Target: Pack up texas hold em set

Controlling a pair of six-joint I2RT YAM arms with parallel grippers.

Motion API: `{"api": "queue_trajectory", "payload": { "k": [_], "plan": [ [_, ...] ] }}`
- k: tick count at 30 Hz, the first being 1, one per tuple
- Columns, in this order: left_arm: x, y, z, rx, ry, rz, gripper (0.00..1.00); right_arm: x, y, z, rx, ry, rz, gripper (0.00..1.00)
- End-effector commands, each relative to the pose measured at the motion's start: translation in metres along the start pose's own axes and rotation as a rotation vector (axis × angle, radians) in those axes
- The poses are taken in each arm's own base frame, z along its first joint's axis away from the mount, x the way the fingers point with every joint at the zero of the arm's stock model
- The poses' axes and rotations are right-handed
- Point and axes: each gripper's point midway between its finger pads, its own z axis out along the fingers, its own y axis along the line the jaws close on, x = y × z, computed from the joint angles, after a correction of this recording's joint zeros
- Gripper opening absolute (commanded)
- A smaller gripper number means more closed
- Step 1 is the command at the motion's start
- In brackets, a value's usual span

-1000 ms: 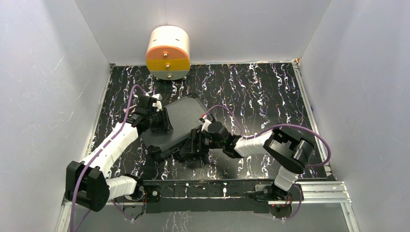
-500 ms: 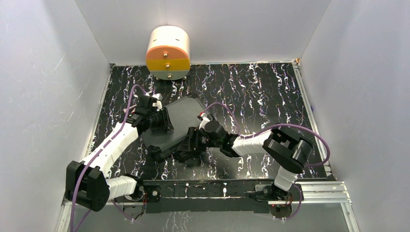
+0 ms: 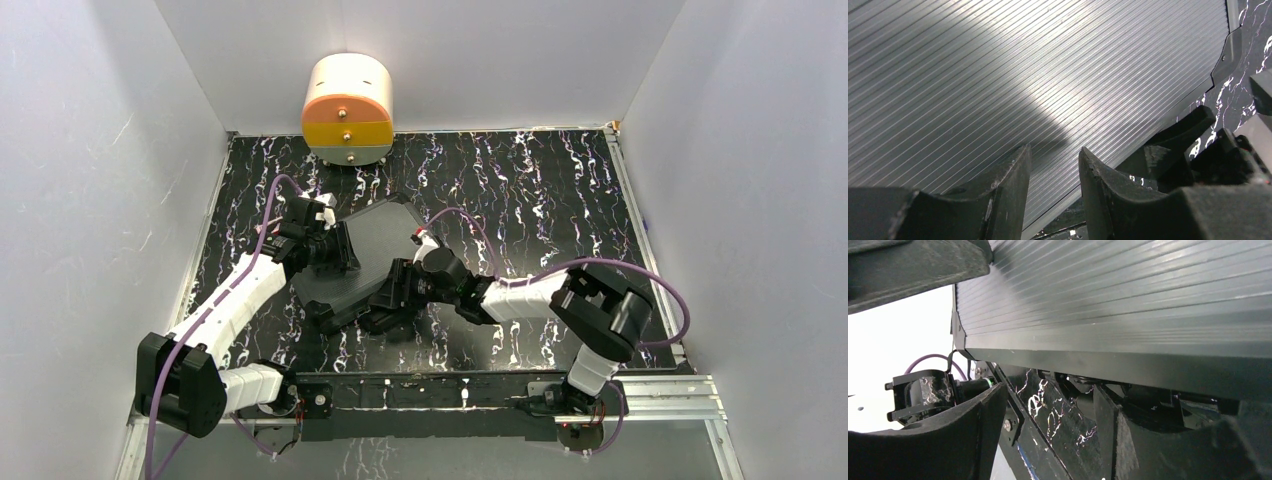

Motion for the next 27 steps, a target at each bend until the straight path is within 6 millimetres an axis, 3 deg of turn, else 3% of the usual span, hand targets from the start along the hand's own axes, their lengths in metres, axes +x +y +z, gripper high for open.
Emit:
{"api": "queue_trajectory", "payload": {
  "k": [1, 7, 14, 20, 27],
  "plan": [
    [0.044, 0.032, 0.009, -0.125, 0.162, 0.003, 0.40, -0.062, 0.044, -0.012, -0.107, -0.232, -0.077, 0.69],
    [0.045, 0.033, 0.010, -0.126, 0.167, 0.005, 0.41, -0.059, 0.039, -0.007, -0.085, -0.218, -0.068, 0.60],
    [0.038, 0.029, 0.005, -0.114, 0.143, 0.013, 0.42, -0.059, 0.042, -0.014, -0.073, -0.242, -0.086, 0.59],
    [0.011, 0.012, -0.013, -0.063, 0.044, 0.038, 0.52, -0.059, 0.050, -0.037, -0.074, -0.250, -0.133, 0.65],
    [-0.036, -0.008, -0.032, -0.033, -0.087, 0.074, 0.72, -0.037, 0.019, -0.055, 0.056, -0.189, -0.126, 0.62]
  ]
}}
